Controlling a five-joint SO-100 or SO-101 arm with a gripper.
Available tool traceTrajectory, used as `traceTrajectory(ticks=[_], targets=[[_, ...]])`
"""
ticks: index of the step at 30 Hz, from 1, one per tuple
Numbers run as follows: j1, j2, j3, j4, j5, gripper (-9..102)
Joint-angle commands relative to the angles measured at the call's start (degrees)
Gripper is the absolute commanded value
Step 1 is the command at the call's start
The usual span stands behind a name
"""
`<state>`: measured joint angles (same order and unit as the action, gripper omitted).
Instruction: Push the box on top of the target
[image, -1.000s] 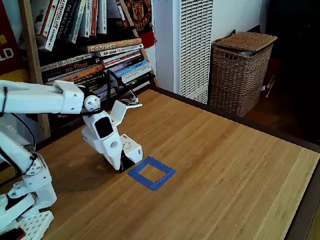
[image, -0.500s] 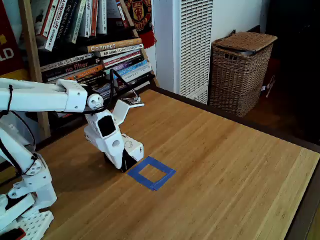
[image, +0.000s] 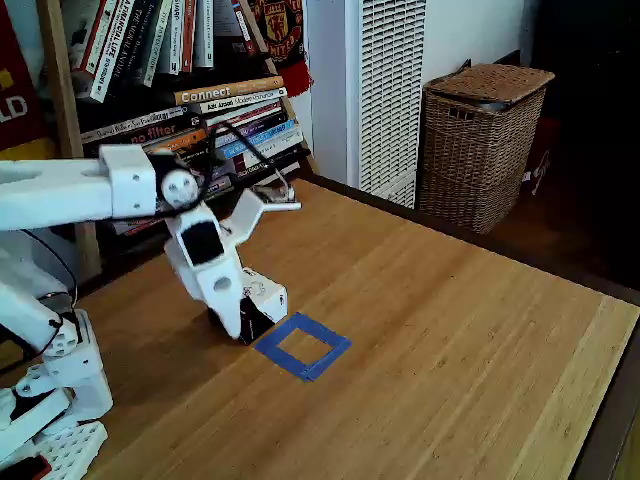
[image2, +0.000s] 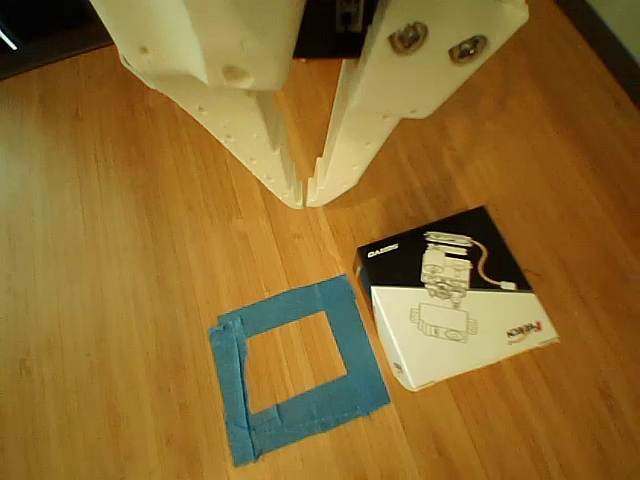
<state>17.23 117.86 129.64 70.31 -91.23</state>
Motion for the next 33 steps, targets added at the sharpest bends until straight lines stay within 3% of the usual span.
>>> traceTrajectory(ticks=[1, 15, 33], targets=[[0.0, 2.5, -2.4, 1.2, 4.2, 0], [-7.6, -1.1, -13.5, 6.2, 30.4, 0], [-24.5, -4.3, -15.7, -1.4, 75.0, 0]])
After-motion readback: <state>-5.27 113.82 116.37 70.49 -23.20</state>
